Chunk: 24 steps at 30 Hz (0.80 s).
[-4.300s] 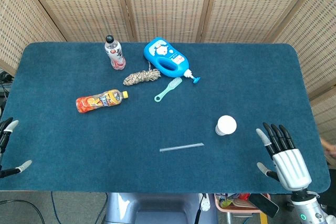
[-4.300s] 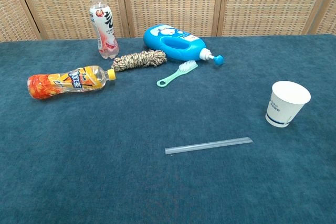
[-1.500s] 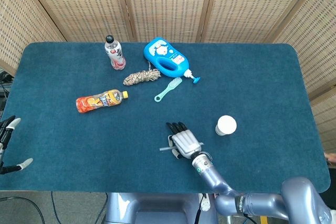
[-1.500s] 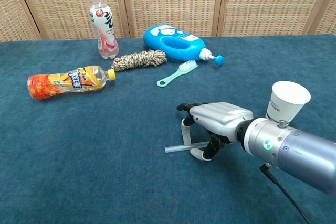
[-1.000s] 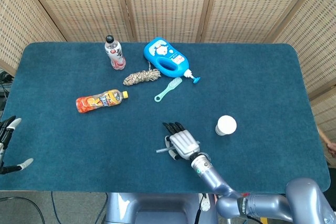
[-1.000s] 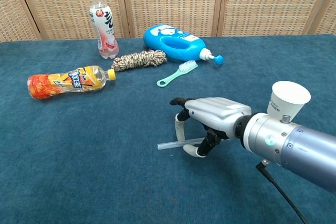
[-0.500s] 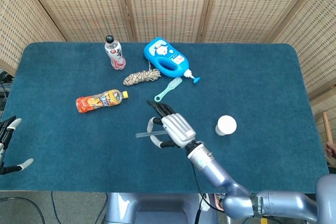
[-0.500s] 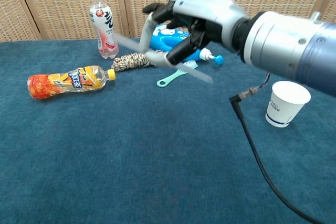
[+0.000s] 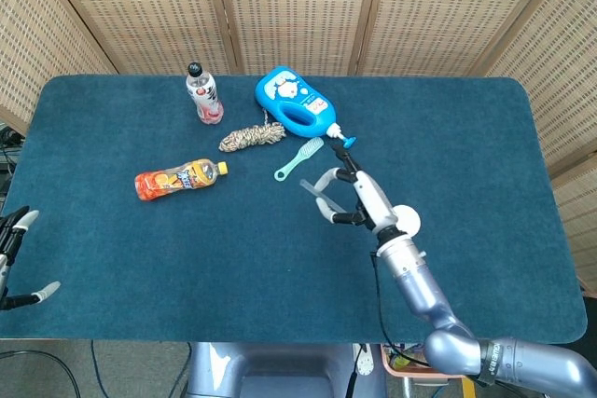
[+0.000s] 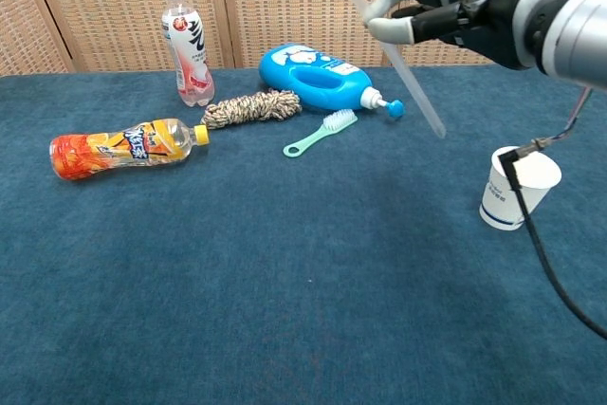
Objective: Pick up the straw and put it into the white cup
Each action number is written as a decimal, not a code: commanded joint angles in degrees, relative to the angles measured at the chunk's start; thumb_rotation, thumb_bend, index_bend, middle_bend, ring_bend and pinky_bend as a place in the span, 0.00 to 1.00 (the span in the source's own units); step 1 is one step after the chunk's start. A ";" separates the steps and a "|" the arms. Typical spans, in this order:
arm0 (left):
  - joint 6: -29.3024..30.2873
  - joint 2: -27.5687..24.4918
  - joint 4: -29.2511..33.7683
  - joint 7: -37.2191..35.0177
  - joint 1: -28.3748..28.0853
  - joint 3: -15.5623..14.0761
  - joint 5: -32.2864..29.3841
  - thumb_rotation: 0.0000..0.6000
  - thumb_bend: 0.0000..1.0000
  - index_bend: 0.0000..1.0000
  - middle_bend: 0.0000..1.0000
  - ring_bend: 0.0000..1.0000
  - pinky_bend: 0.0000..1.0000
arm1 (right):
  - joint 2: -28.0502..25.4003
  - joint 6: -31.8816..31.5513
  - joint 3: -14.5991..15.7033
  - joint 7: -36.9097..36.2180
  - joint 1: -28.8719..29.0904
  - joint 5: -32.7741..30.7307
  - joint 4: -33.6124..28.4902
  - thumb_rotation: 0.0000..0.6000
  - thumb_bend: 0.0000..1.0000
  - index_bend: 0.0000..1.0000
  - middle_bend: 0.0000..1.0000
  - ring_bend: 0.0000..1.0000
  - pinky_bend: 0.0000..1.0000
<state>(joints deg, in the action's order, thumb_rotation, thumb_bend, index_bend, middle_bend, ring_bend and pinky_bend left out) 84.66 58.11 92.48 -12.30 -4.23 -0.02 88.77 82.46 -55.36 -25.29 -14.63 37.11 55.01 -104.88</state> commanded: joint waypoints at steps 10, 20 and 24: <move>-0.48 0.19 0.24 1.06 -0.19 -0.08 -0.13 1.00 0.10 0.00 0.00 0.00 0.00 | -2.60 2.86 2.69 -11.76 -5.01 7.03 9.05 1.00 0.48 0.68 0.00 0.00 0.00; -0.53 0.25 0.52 1.55 -0.23 -0.05 -0.22 1.00 0.10 0.00 0.00 0.00 0.00 | -2.09 3.95 3.92 -15.21 -5.45 8.12 14.21 1.00 0.48 0.68 0.00 0.00 0.00; -0.46 0.27 0.54 1.61 -0.21 0.01 -0.33 1.00 0.10 0.00 0.00 0.00 0.00 | -1.44 4.25 4.18 -15.96 -5.30 8.26 15.40 1.00 0.48 0.68 0.00 0.00 0.00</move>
<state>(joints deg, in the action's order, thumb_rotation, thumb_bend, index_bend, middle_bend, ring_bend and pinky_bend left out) 84.20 58.37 93.02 -10.69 -4.44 -0.02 88.45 80.79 -51.25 -21.25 -30.39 31.75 63.19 -89.78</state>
